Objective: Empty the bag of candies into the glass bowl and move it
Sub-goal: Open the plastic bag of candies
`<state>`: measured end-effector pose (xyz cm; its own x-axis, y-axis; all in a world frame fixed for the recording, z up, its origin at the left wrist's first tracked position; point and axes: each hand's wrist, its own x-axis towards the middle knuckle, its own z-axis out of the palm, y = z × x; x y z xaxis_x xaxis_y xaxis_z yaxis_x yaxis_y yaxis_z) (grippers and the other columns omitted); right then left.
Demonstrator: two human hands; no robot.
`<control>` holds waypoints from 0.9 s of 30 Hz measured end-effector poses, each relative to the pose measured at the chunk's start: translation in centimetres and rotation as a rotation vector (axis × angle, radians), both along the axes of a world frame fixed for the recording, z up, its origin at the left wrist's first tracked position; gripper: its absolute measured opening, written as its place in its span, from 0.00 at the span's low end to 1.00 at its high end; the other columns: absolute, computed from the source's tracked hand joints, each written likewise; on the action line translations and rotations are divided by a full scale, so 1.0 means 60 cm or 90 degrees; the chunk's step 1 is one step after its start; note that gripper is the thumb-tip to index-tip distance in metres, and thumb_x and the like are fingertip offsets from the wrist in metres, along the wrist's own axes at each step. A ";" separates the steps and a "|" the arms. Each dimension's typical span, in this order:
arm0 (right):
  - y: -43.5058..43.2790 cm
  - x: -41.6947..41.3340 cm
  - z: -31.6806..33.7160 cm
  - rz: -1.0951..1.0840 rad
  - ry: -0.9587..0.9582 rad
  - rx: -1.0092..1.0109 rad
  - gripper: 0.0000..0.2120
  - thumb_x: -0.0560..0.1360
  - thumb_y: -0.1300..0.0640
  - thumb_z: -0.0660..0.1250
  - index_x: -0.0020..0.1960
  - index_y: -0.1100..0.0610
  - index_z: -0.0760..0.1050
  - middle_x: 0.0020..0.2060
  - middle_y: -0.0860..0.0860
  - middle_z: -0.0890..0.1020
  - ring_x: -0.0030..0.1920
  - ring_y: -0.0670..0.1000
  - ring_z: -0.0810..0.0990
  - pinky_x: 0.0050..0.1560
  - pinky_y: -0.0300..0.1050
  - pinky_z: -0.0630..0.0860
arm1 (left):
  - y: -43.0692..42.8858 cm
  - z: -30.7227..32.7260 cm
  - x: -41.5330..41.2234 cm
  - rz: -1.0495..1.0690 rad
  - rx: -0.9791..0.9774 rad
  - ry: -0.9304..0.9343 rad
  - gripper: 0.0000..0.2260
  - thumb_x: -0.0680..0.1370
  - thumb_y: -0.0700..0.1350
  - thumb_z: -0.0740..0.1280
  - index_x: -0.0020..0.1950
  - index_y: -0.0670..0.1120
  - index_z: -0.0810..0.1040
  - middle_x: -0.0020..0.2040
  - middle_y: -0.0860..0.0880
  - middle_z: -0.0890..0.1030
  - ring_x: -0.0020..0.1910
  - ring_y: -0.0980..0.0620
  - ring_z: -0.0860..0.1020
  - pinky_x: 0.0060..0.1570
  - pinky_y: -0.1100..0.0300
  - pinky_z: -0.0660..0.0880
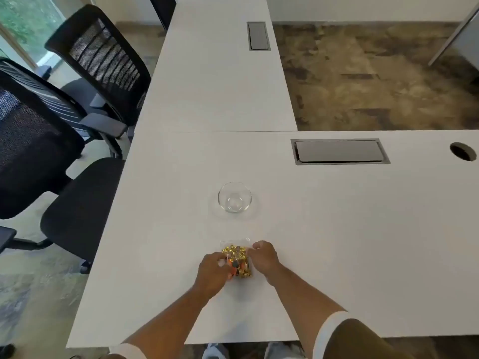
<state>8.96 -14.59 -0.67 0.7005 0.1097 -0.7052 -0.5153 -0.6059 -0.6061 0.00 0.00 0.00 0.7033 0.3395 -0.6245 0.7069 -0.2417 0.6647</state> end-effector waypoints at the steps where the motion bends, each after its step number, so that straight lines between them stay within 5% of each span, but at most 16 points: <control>1: 0.003 -0.002 -0.001 -0.010 -0.002 0.015 0.09 0.76 0.61 0.68 0.43 0.54 0.67 0.40 0.53 0.67 0.41 0.52 0.66 0.42 0.45 0.62 | 0.000 -0.002 0.001 0.010 -0.026 -0.004 0.15 0.81 0.38 0.70 0.67 0.44 0.85 0.62 0.44 0.86 0.60 0.44 0.85 0.50 0.62 0.85; 3: 0.009 -0.003 0.003 -0.036 0.041 0.034 0.08 0.74 0.62 0.70 0.44 0.54 0.70 0.40 0.54 0.70 0.42 0.52 0.68 0.44 0.46 0.65 | -0.002 0.006 -0.002 0.010 -0.053 0.015 0.15 0.80 0.37 0.70 0.65 0.45 0.86 0.60 0.45 0.87 0.59 0.43 0.86 0.57 0.53 0.83; 6: 0.009 -0.007 0.014 -0.062 0.076 0.042 0.12 0.72 0.63 0.72 0.36 0.55 0.71 0.35 0.52 0.73 0.38 0.53 0.70 0.42 0.46 0.67 | -0.007 0.015 -0.011 -0.014 -0.060 0.012 0.13 0.79 0.36 0.67 0.55 0.49 0.88 0.49 0.46 0.88 0.46 0.47 0.83 0.51 0.55 0.78; 11: 0.008 -0.018 0.049 -0.033 -0.033 0.003 0.15 0.75 0.57 0.72 0.33 0.51 0.70 0.35 0.49 0.77 0.40 0.53 0.75 0.48 0.53 0.73 | -0.012 0.034 -0.024 0.032 -0.062 -0.027 0.15 0.83 0.38 0.66 0.61 0.51 0.89 0.58 0.52 0.89 0.59 0.49 0.86 0.64 0.49 0.82; 16: 0.002 -0.040 0.100 0.058 -0.118 0.002 0.08 0.75 0.52 0.72 0.43 0.57 0.82 0.39 0.51 0.86 0.41 0.53 0.82 0.56 0.58 0.81 | -0.016 0.058 -0.022 0.224 -0.082 -0.039 0.13 0.85 0.48 0.68 0.44 0.43 0.82 0.41 0.48 0.80 0.43 0.47 0.75 0.46 0.51 0.74; 21: -0.005 -0.072 0.139 0.164 -0.316 -0.058 0.13 0.79 0.44 0.71 0.42 0.52 0.83 0.43 0.47 0.84 0.43 0.49 0.83 0.55 0.53 0.78 | -0.026 0.120 -0.019 0.367 -0.311 -0.061 0.16 0.82 0.54 0.75 0.55 0.41 0.88 0.54 0.43 0.91 0.57 0.42 0.88 0.64 0.39 0.85; 27: -0.026 -0.101 0.165 0.205 -0.432 -0.021 0.15 0.81 0.38 0.65 0.47 0.46 0.84 0.46 0.43 0.82 0.47 0.44 0.81 0.56 0.43 0.66 | -0.035 0.171 -0.013 0.355 -0.351 -0.114 0.06 0.76 0.36 0.78 0.49 0.33 0.90 0.49 0.33 0.91 0.50 0.37 0.92 0.56 0.41 0.88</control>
